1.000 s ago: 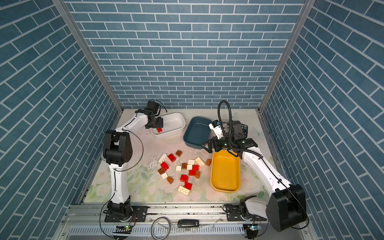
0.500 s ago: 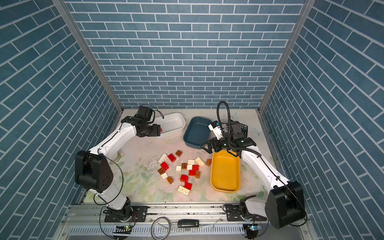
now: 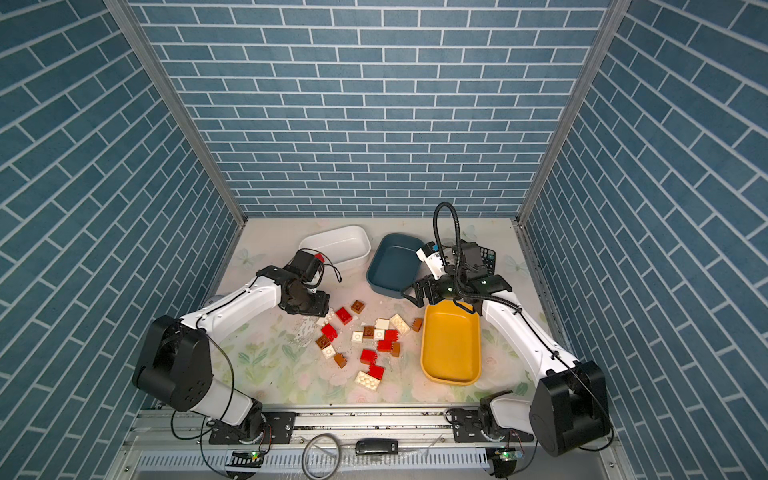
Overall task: Sort the legos into containers by color
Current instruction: 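Move the left gripper back over the brick pile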
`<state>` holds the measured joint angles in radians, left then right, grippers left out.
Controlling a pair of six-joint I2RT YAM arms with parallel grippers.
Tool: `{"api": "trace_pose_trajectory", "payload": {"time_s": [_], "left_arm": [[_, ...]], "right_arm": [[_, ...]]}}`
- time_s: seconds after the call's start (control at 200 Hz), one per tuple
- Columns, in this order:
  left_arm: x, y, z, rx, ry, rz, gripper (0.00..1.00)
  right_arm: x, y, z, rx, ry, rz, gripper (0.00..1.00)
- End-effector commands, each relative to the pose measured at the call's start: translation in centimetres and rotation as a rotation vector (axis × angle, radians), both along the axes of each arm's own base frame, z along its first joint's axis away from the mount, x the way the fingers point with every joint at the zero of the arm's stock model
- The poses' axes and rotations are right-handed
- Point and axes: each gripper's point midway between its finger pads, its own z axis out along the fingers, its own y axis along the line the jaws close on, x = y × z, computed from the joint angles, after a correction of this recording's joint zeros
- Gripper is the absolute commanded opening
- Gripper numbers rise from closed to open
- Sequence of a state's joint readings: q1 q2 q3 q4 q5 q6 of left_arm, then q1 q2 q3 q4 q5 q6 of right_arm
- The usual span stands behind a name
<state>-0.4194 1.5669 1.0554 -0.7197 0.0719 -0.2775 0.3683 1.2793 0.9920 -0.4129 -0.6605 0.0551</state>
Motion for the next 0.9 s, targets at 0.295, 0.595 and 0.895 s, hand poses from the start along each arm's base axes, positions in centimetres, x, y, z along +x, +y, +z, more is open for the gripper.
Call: {"api": "trace_pose_trajectory", "payload": {"time_s": [0.295, 0.595, 0.895], "left_arm": [[1.1, -1.4, -3.8, 0.046, 0.024, -0.072, 0.48], [1.0, -1.6, -4.7, 0.04, 0.047, -0.078, 0.26], [2.7, -2.6, -0.2, 0.0, -0.009, -0.074, 0.17]], "right_arm": [[-1.3, -0.5, -1.1, -0.036, 0.022, 0.02, 0.99], [-1.4, -0.6, -1.2, -0.044, 0.022, 0.018, 0.99], [-0.8, -0.7, -0.3, -0.06, -0.018, 0.019, 0.99]]}}
